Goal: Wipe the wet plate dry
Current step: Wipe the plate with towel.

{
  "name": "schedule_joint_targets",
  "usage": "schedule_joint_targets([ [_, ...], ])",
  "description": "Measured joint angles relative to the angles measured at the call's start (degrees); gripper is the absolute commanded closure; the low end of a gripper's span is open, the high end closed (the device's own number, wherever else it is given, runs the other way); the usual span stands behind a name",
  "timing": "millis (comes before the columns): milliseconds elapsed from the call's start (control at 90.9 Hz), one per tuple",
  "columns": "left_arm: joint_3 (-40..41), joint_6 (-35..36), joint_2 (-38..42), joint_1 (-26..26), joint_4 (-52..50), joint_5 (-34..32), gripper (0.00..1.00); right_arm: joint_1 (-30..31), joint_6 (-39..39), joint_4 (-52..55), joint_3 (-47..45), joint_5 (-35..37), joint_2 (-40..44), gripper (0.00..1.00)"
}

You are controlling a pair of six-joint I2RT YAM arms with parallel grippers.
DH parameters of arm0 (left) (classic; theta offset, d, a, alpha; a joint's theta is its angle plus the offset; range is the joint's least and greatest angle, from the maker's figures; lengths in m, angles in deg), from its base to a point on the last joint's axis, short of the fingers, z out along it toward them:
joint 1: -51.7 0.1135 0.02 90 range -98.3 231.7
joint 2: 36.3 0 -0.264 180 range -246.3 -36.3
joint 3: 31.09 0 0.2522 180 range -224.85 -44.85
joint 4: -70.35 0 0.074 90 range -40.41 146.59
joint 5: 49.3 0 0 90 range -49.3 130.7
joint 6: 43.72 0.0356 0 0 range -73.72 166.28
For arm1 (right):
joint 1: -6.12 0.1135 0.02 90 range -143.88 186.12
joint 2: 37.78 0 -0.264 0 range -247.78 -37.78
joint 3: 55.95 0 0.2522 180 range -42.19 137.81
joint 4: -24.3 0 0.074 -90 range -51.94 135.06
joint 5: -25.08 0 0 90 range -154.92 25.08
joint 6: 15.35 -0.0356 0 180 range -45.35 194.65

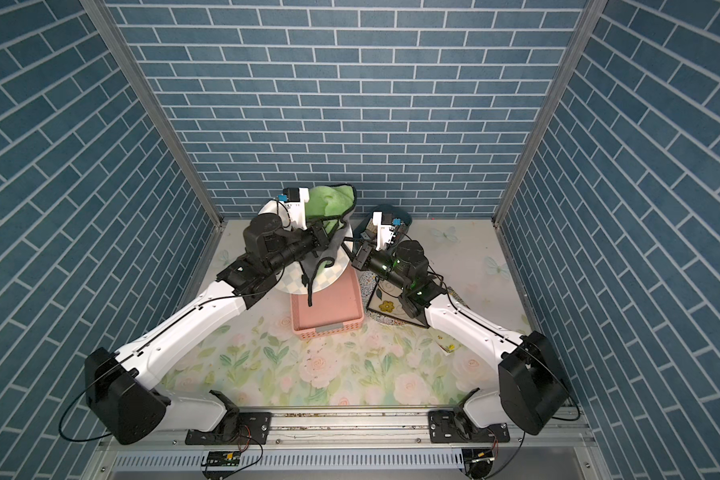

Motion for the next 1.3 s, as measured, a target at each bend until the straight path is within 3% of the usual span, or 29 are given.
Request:
schedule_joint_targets([
  [110, 0.0, -0.2, 3.2, 10.2, -3.1, -3.5, 1.00, -1.2, 0.0, 0.4, 0.0, -0.2, 0.6, 1.00],
  [198, 0.0, 0.6, 4.3, 13.4, -4.2, -3.3, 1.00, -2.3, 0.3, 0.5, 0.0, 0.2, 1.6, 1.00],
  [308, -0.2, 2.2, 2.2, 10.3, -3.2, 1.2, 1.00, -3.0, 0.4, 0.2, 0.0, 0.9, 1.9, 1.00],
  [517, -4.3, 6.7, -5.6, -1.7, -4.4, 8.5, 1.00, -4.9, -0.9, 0.2, 0.0, 2.3, 0.6, 1.00],
  [759, -3.1, 7.0, -7.0, -4.4, -4.2, 13.0, 1.00, -11.8, -4.4, -3.5, 1.2, 3.7, 0.7, 1.00],
  [935, -1.3, 5.9, -6.2, -5.5, -1.7, 13.3, 1.00, -12.6, -4.3, -5.9, 1.2, 3.9, 0.7, 1.00],
  [1045, 5.1, -1.2, -0.5, 0.8, 3.4, 18.6, 1.00, -14.7, -6.3, -8.1, -0.3, 3.3, 2.4, 1.00],
  [1199, 13.7, -19.9, 6.3, 17.8, 22.2, 25.8, 1.00, -19.9, -12.8, -15.0, -2.5, 2.8, 6.3, 1.00],
  [1298, 13.3, -34.7, 3.5, 20.5, 39.5, 29.2, 1.00, -20.8, -18.1, -23.7, -2.4, 2.1, 7.1, 1.00],
])
